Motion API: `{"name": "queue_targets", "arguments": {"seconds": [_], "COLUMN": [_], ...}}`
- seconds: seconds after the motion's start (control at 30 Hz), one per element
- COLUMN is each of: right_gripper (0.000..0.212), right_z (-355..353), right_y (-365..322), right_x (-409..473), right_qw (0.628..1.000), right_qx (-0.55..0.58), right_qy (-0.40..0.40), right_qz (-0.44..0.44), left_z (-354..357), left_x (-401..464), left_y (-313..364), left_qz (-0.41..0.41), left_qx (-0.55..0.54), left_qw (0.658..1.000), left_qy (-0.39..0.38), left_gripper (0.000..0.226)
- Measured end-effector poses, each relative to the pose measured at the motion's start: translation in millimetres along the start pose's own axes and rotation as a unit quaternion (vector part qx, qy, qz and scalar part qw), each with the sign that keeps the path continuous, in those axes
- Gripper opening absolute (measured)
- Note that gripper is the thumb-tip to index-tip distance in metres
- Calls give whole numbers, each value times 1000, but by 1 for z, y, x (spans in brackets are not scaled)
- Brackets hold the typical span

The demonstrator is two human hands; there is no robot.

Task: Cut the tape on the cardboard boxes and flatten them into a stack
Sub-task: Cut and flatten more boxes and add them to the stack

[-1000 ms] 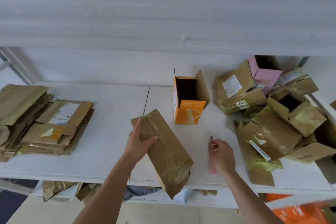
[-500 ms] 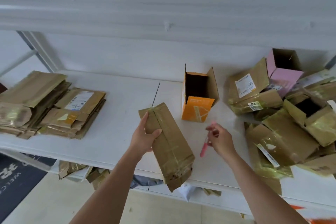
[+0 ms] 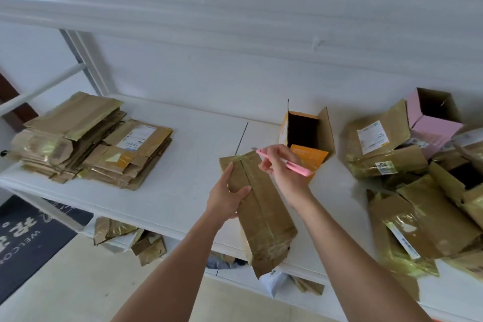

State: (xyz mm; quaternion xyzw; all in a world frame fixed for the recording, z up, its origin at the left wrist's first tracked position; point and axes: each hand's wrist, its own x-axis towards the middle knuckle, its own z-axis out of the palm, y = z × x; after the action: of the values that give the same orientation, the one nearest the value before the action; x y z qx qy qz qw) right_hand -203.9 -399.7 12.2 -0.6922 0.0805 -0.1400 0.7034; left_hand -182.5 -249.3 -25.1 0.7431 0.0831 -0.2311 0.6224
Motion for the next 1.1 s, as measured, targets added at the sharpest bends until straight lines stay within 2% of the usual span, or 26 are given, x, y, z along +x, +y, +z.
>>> {"name": "queue_targets", "arguments": {"seconds": [0.07, 0.23, 0.6, 0.8, 1.1], "right_gripper": [10, 10, 7, 10, 10], "right_z": [11, 18, 27, 32, 35], "right_y": [8, 33, 46, 49, 48], "right_x": [8, 10, 13, 15, 15], "right_qw": [1000, 995, 963, 952, 956], "right_qx": [8, -93, -242, -271, -263], "right_qy": [12, 29, -31, -40, -38], "right_qz": [12, -20, -114, -136, -124], "left_z": [-2, -8, -16, -15, -15], "left_x": [-1, 1, 5, 4, -2], "left_y": [0, -3, -10, -11, -9], "left_qz": [-2, -5, -31, -22, -20], "left_qx": [-2, -23, -71, -42, -10], "left_qw": [1000, 1000, 996, 998, 999], "left_qy": [-2, -16, -39, -33, -24], "left_gripper": [76, 74, 60, 61, 62]}}
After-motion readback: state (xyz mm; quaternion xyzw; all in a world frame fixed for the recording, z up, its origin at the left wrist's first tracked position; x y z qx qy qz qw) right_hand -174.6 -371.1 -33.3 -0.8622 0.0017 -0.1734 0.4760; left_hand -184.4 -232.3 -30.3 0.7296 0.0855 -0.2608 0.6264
